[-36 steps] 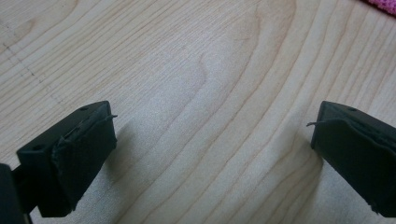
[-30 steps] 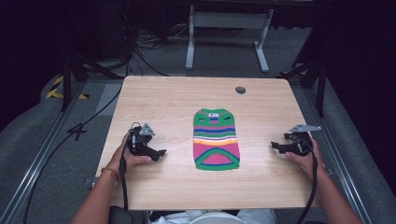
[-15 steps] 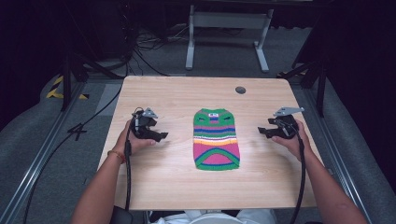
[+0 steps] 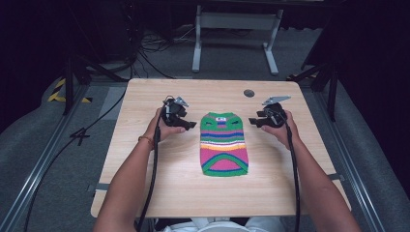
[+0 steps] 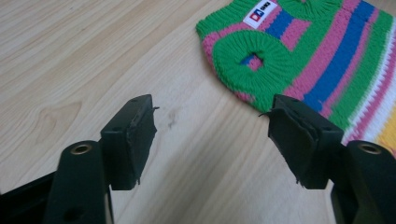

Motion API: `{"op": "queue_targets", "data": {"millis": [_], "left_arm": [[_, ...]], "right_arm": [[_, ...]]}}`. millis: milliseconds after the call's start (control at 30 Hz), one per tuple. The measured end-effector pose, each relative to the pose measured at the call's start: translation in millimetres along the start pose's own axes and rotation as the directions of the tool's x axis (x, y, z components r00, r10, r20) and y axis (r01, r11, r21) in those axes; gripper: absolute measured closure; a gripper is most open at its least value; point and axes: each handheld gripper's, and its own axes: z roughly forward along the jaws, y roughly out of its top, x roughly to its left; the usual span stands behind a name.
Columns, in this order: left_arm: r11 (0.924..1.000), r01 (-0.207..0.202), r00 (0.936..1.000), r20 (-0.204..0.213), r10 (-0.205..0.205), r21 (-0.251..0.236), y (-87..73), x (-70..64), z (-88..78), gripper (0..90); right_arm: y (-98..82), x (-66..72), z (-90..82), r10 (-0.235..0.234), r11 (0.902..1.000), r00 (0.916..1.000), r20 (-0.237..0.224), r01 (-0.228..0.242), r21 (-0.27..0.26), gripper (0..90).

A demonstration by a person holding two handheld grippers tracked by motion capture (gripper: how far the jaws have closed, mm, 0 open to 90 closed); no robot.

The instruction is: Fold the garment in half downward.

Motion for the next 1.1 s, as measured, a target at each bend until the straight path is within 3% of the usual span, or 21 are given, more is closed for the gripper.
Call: {"op": "queue_targets", "data": {"millis": [200, 233, 433, 567, 667, 767, 867, 967, 1100], "left_arm": [[0.9973, 0.065, 0.9979, 0.007, -0.065, -0.035, 16.0, 1.5, 18.9, 37.6], [0.9959, 0.081, 0.9966, 0.014, -0.081, -0.039, 19.0, 1.8, 24.4, 37.8], [0.9908, 0.127, 0.9918, -0.006, -0.128, -0.045, 22.7, 5.6, 41.5, 41.6], [0.9882, 0.15, 0.9886, -0.008, -0.15, -0.032, 22.5, 8.9, 50.6, 45.8], [0.9879, 0.152, 0.9879, -0.025, -0.153, -0.03, 23.7, 10.4, 55.2, 49.0], [0.9849, 0.167, 0.9858, -0.014, -0.168, -0.045, 23.4, 10.7, 58.1, 50.7], [0.9856, 0.16, 0.9868, -0.014, -0.161, -0.054, 23.9, 10.0, 62.5, 54.6], [0.9912, 0.128, 0.9915, -0.021, -0.128, -0.036, 27.5, 6.0, 64.3, 59.5], [0.9923, 0.12, 0.9927, 0.009, -0.12, -0.031, 29.9, 3.1, 66.3, 71.2]], "right_arm": [[13.2, 3.1, 19.8, -0.005, 1.0, 1.0, -0.002, 0.005, 0.007, 54.7], [16.2, 4.7, 27.3, -0.006, 0.9996, 0.9999, 0.01, 0.006, 0.028, 56.0], [25.1, 6.7, 41.1, 0.015, 0.9999, 0.9998, -0.013, -0.015, 0.002, 60.6], [30.1, 10.0, 54.5, 0.025, 0.9995, 0.9994, -0.025, -0.025, 0.019, 61.9], [30.3, 12.8, 65.5, 0.02, 0.9992, 0.9994, -0.029, -0.019, 0.036, 62.2], [30.4, 13.4, 70.0, 0.023, 0.9987, 0.9993, -0.029, -0.022, 0.046, 62.4], [30.7, 12.7, 72.3, 0.029, 0.9983, 0.999, -0.036, -0.027, 0.051, 64.3], [30.6, 13.3, 72.9, 0.017, 0.9977, 0.9989, -0.043, -0.014, 0.067, 66.4], [26.5, 9.5, 72.6, 0.056, 0.9963, 0.9957, -0.073, -0.051, 0.07, 69.3]]}}
